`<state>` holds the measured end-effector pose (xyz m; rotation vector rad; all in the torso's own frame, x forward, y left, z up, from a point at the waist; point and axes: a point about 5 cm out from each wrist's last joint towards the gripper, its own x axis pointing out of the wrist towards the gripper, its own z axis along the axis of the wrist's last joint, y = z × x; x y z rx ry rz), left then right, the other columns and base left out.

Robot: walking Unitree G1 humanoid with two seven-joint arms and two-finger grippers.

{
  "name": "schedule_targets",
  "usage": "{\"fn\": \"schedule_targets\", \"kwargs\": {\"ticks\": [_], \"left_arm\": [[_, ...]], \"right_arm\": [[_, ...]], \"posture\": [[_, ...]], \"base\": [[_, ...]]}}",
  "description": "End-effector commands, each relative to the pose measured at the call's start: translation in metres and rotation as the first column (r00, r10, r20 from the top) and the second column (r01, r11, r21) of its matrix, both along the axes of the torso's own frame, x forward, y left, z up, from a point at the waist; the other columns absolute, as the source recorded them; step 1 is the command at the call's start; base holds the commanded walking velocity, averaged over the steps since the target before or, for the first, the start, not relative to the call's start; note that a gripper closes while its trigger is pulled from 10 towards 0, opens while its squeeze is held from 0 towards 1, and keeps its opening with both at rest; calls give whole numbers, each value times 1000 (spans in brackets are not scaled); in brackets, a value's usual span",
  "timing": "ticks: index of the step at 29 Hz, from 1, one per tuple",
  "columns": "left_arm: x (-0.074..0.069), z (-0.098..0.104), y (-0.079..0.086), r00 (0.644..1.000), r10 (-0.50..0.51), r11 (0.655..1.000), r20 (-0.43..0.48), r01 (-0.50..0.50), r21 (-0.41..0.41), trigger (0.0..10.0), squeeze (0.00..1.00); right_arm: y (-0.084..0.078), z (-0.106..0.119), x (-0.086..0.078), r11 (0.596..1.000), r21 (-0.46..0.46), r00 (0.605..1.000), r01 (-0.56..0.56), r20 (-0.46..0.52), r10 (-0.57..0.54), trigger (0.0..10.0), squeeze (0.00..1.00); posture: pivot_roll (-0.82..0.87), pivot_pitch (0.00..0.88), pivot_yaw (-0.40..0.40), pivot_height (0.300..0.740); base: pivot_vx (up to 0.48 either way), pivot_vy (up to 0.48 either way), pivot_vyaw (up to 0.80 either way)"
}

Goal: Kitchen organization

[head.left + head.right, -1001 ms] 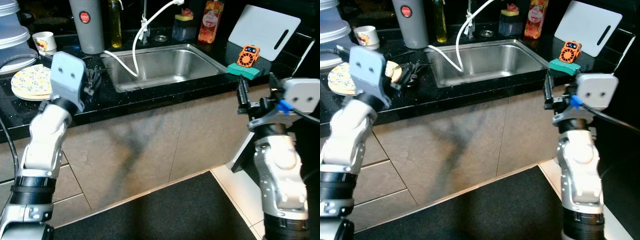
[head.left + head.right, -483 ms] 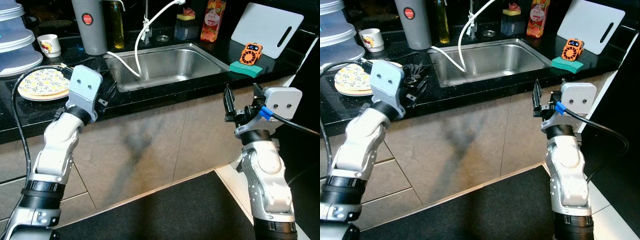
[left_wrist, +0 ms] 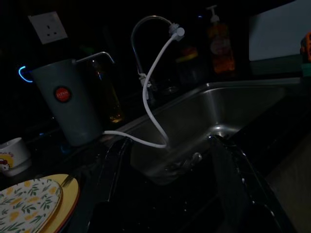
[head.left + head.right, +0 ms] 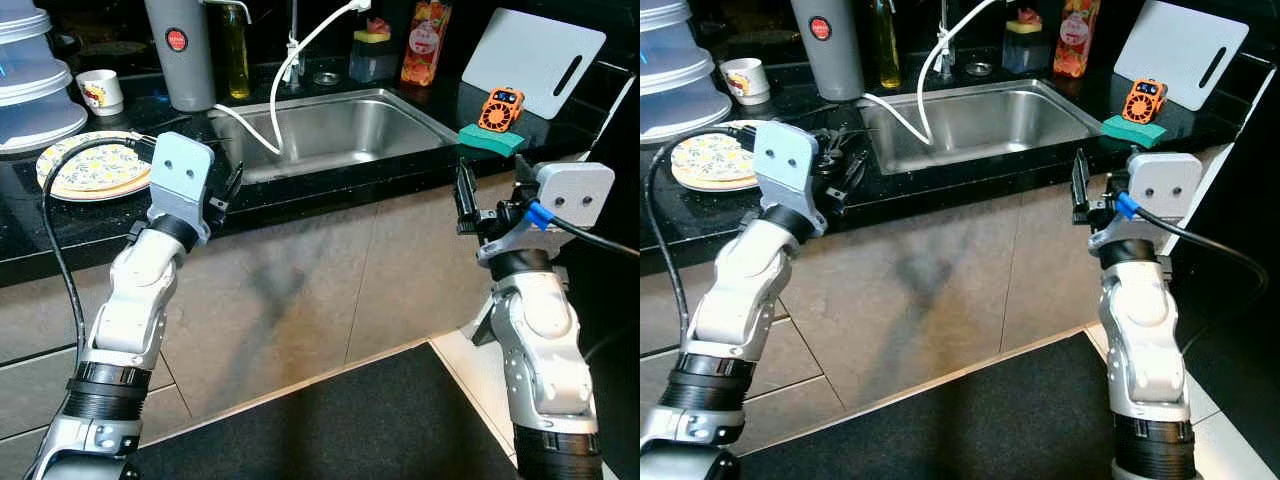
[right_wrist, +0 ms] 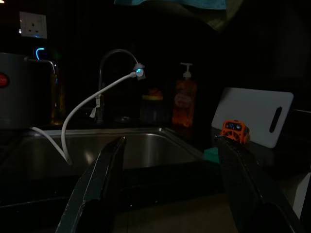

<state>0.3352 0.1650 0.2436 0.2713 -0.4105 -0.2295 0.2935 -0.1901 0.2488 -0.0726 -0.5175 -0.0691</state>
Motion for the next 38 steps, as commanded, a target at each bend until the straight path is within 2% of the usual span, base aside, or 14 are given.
{"fn": "schedule_targets", "kwargs": {"ticks": [1,13,38], "left_arm": [[-1,4,0,1000,4,1000,24,-4,-2,10000,0],[1,6,-2,999,13,1000,35,-12,-13,10000,0],[-1,4,-3,999,13,1000,40,-12,-11,10000,0]], "right_arm": [[-2,2,1,1000,7,1000,7,11,-7,10000,0],[-4,1,0,1000,4,1000,11,6,-11,10000,0],[-4,-3,-2,1000,2,1000,10,-3,-10,10000,0]], "posture": [[20,0,10,740],[12,0,7,740],[11,0,6,740]], "base": [[251,0,0],[337,0,0],[480,0,0]]}}
